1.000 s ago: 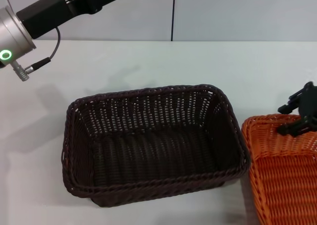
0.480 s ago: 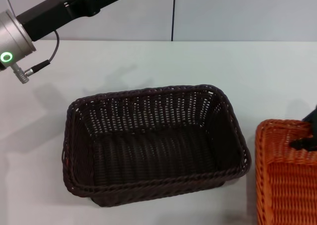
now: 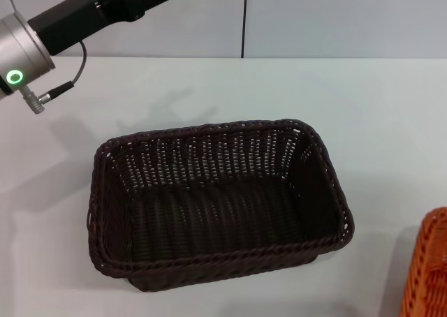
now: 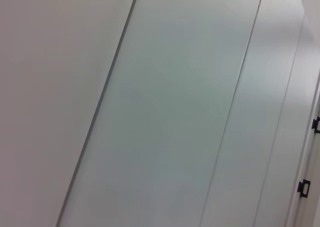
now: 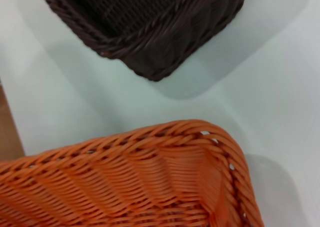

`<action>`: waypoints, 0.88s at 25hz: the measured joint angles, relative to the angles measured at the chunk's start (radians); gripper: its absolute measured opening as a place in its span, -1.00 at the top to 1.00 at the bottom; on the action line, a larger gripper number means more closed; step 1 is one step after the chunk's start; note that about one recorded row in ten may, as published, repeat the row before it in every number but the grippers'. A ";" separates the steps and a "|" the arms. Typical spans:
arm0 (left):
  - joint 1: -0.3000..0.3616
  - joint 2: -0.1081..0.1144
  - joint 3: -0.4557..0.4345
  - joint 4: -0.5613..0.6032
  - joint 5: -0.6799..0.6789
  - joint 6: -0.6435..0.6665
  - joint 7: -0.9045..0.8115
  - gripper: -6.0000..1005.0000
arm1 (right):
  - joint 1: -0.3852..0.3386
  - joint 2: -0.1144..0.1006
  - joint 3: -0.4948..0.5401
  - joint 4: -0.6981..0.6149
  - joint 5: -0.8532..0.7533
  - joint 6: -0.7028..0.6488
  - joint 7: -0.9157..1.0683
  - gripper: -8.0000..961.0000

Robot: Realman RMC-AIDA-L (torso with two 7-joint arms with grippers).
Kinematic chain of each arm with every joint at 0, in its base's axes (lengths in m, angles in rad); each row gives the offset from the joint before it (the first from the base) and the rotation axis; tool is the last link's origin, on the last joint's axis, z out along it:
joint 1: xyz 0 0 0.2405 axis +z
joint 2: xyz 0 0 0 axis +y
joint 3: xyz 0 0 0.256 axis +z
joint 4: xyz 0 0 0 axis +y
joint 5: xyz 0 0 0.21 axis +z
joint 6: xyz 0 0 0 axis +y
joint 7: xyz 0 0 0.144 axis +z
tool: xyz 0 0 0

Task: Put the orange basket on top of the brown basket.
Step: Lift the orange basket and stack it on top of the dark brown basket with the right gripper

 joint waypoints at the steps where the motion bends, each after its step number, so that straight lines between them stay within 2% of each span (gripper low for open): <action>1: -0.002 0.000 -0.002 0.000 0.000 0.003 0.001 -0.71 | -0.005 -0.003 0.018 -0.003 -0.006 -0.016 0.000 0.59; 3: -0.005 0.000 -0.016 0.000 0.000 0.007 0.006 -0.71 | -0.012 -0.011 0.072 -0.009 -0.015 -0.040 0.000 0.66; 4: -0.007 -0.002 -0.029 0.000 0.000 0.008 0.007 -0.71 | -0.021 -0.020 0.134 -0.017 -0.016 -0.058 -0.004 0.70; 6: -0.009 -0.003 -0.044 0.000 0.000 0.011 0.008 -0.71 | -0.027 -0.024 0.164 -0.020 -0.014 -0.067 -0.009 0.69; 7: -0.009 -0.003 -0.049 0.001 0.000 0.013 0.008 -0.71 | -0.038 -0.031 0.233 -0.026 -0.008 -0.087 -0.022 0.69; 8: -0.009 -0.003 -0.049 0.001 0.000 0.013 0.008 -0.71 | -0.038 -0.031 0.233 -0.026 -0.008 -0.087 -0.022 0.68; 9: -0.010 -0.003 -0.057 0.001 -0.001 0.020 0.010 -0.71 | -0.048 -0.040 0.328 -0.030 0.008 -0.117 -0.045 0.68; 11: -0.010 -0.003 -0.062 0.001 -0.001 0.023 0.011 -0.71 | -0.053 -0.044 0.368 -0.030 0.027 -0.133 -0.052 0.67; 13: -0.010 -0.004 -0.073 0.007 -0.002 0.025 0.020 -0.71 | -0.071 -0.054 0.446 -0.030 0.092 -0.168 -0.062 0.66; 14: -0.010 -0.004 -0.082 0.015 -0.005 0.026 0.028 -0.71 | -0.104 -0.065 0.512 -0.025 0.203 -0.200 -0.064 0.66; 15: -0.010 -0.004 -0.082 0.015 -0.005 0.026 0.028 -0.71 | -0.104 -0.065 0.512 -0.025 0.203 -0.200 -0.064 0.66; 18: -0.013 -0.004 -0.097 0.029 -0.006 0.027 0.033 -0.71 | -0.160 -0.076 0.566 0.005 0.368 -0.212 -0.058 0.64; 19: -0.016 -0.003 -0.101 0.035 -0.004 0.027 0.033 -0.71 | -0.191 -0.083 0.589 0.053 0.465 -0.208 -0.056 0.64; 22: -0.018 -0.002 -0.102 0.038 -0.004 0.028 0.034 -0.71 | -0.210 -0.084 0.606 0.103 0.537 -0.195 -0.051 0.63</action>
